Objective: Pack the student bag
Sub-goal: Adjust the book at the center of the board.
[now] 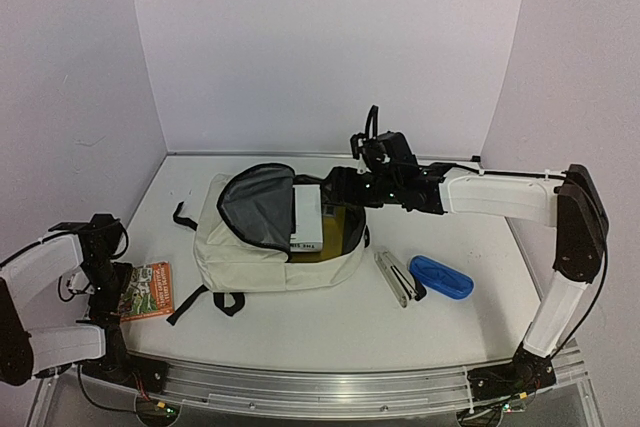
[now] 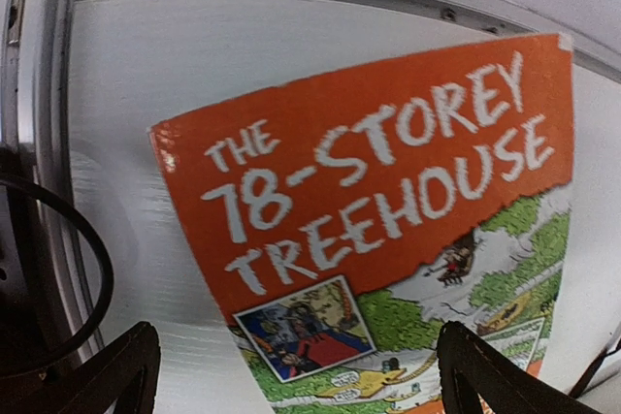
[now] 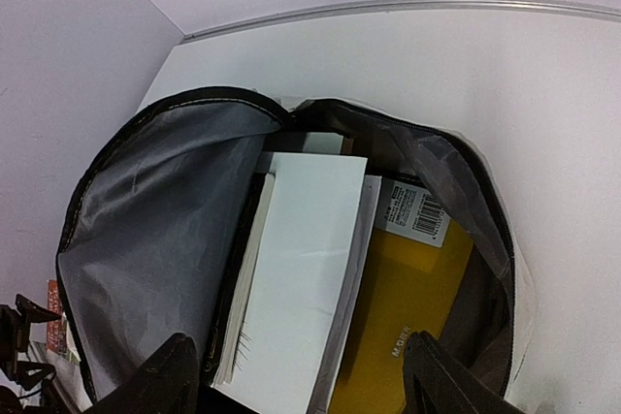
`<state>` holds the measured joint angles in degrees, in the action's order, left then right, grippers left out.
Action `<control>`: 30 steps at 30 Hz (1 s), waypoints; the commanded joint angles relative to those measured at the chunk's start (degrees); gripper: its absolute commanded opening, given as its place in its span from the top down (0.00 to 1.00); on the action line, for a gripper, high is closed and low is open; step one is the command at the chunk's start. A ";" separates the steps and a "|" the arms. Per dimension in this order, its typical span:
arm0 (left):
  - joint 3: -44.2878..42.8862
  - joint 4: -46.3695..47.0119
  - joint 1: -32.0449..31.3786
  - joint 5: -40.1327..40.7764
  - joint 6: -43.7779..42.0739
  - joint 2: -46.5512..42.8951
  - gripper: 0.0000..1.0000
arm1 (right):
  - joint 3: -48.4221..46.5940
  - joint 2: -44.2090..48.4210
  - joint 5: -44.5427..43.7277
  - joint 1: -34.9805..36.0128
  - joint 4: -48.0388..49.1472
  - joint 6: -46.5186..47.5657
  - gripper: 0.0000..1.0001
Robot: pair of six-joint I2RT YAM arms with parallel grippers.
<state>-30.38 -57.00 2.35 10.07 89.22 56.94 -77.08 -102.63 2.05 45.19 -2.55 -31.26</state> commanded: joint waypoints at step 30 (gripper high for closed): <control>-6.54 46.17 0.46 -26.89 -51.21 21.83 0.06 | -3.26 0.29 4.74 1.25 2.12 1.38 0.28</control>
<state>-30.97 -17.83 2.96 -6.32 48.11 72.91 -77.13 -102.65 5.30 45.34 -2.39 -31.72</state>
